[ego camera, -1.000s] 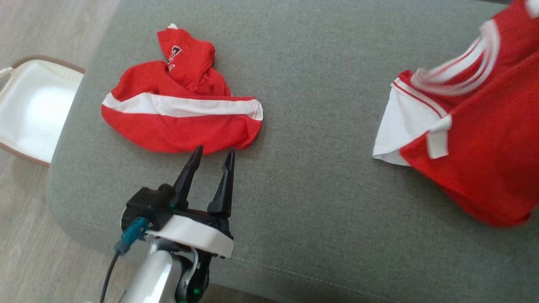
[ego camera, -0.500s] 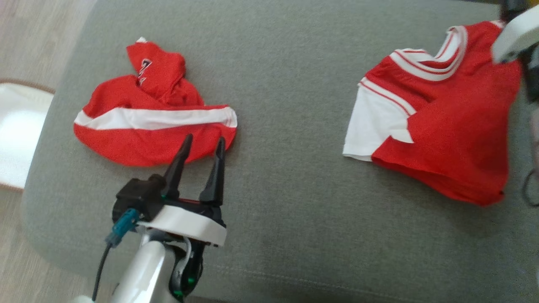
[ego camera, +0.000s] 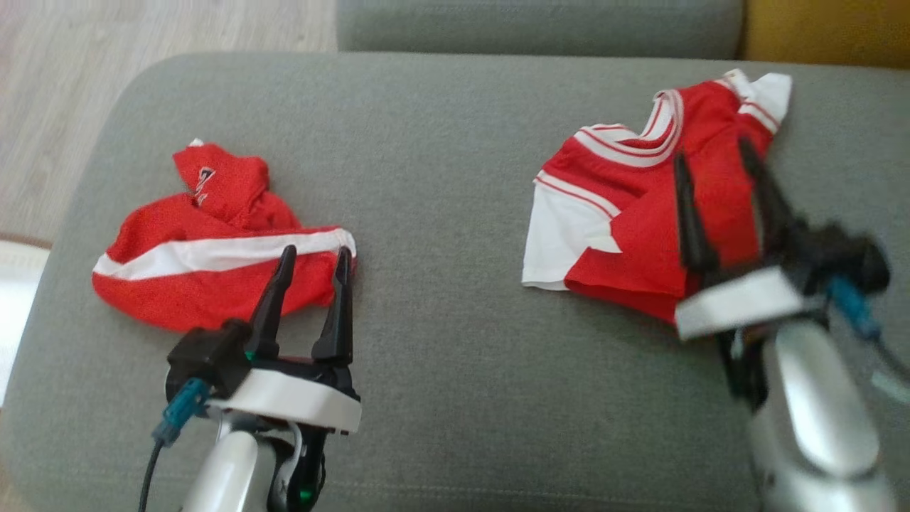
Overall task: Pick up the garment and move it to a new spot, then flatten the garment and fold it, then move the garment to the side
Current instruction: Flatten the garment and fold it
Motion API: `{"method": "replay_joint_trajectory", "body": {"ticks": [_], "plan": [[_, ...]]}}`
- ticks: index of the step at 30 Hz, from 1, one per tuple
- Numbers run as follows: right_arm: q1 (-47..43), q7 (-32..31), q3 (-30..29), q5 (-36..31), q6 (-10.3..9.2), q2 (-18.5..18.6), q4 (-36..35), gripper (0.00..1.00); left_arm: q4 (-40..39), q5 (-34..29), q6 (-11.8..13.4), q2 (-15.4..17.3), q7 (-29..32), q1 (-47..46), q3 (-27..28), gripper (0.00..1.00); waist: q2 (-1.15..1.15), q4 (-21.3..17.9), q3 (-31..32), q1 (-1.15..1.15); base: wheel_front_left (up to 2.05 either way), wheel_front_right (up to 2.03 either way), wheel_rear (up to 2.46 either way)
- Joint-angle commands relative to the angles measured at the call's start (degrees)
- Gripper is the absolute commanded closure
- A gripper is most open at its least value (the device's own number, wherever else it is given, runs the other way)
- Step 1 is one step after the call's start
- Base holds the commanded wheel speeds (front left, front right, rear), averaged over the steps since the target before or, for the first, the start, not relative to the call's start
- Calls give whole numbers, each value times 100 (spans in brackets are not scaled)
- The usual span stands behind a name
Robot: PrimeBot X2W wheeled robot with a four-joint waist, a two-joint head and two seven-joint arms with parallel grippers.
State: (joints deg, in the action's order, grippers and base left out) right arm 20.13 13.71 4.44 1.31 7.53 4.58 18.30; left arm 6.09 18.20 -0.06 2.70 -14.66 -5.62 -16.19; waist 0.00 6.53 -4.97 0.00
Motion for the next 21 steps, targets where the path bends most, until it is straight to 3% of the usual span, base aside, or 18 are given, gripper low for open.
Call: {"method": "replay_joint_trajectory", "body": {"ticks": [1,10,21], "plan": [[-101,67,77,-59,-4,-93,-335,0,-230,-26,-31,18,-34,-135,185,0,0,-94,108,0,0,0,0],[-1389,116,120,-44,-4,-167,-926,0,-170,67,-132,18,-34,54,233,0,0,-169,212,0,0,0,0],[-1186,43,554,-599,-4,-169,-502,0,-66,45,-166,18,-34,-31,20,0,0,223,-140,0,0,0,0]]}}
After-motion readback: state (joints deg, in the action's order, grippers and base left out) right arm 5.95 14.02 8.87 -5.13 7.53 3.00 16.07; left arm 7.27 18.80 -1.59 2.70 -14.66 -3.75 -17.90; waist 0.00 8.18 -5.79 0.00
